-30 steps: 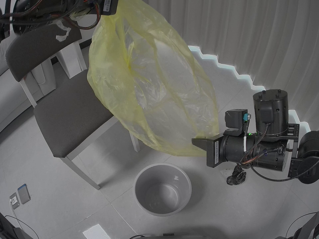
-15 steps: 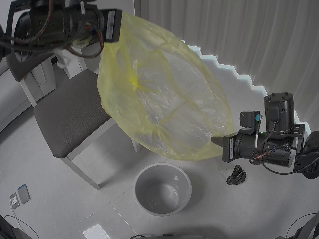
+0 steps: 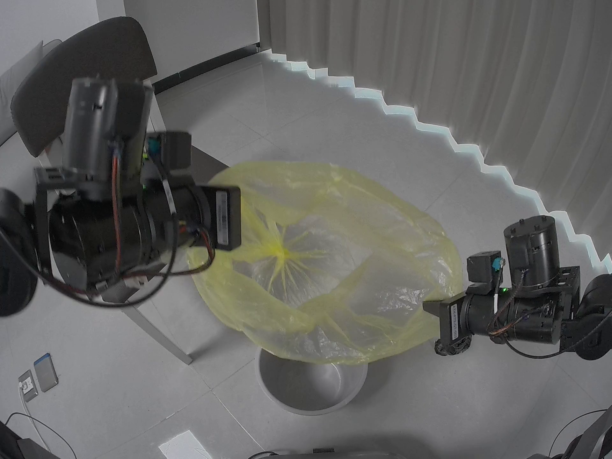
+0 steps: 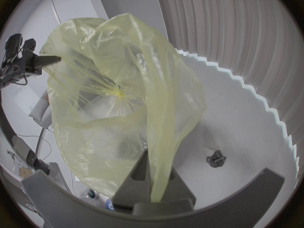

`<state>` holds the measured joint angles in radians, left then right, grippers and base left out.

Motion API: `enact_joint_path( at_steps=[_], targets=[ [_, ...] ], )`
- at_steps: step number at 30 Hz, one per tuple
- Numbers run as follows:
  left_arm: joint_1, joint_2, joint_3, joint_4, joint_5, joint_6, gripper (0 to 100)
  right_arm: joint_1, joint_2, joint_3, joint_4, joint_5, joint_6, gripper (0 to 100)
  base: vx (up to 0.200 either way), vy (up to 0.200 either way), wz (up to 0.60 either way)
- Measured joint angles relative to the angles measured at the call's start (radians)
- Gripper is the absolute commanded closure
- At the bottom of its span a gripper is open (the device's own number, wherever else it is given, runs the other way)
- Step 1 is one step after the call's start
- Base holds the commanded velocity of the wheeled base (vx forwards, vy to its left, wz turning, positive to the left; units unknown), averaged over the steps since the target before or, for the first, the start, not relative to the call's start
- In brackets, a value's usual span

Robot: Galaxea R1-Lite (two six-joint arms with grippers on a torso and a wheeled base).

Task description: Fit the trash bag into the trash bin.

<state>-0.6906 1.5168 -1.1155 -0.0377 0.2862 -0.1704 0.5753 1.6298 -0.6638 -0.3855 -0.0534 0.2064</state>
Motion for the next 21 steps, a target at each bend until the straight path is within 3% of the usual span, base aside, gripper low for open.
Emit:
enact_joint_path(
  at_steps=[7, 13, 21],
  targets=[
    [0.005, 0.014, 0.248, -0.248, -0.029, -0.107, 100, 0.014, 0.038, 0.1, -0.004, -0.001, -0.014, 100, 0.0, 0.0, 0.0],
    [-0.017, 0.062, 0.33, -0.269, -0.036, -0.213, 100, 0.052, 0.104, 0.183, -0.011, -0.003, -0.019, 100, 0.0, 0.0, 0.0],
    [-0.048, 0.113, 0.349, -0.272, -0.036, -0.248, 100, 0.074, 0.148, 0.219, -0.013, 0.0, -0.022, 100, 0.0, 0.0, 0.0]
  ],
)
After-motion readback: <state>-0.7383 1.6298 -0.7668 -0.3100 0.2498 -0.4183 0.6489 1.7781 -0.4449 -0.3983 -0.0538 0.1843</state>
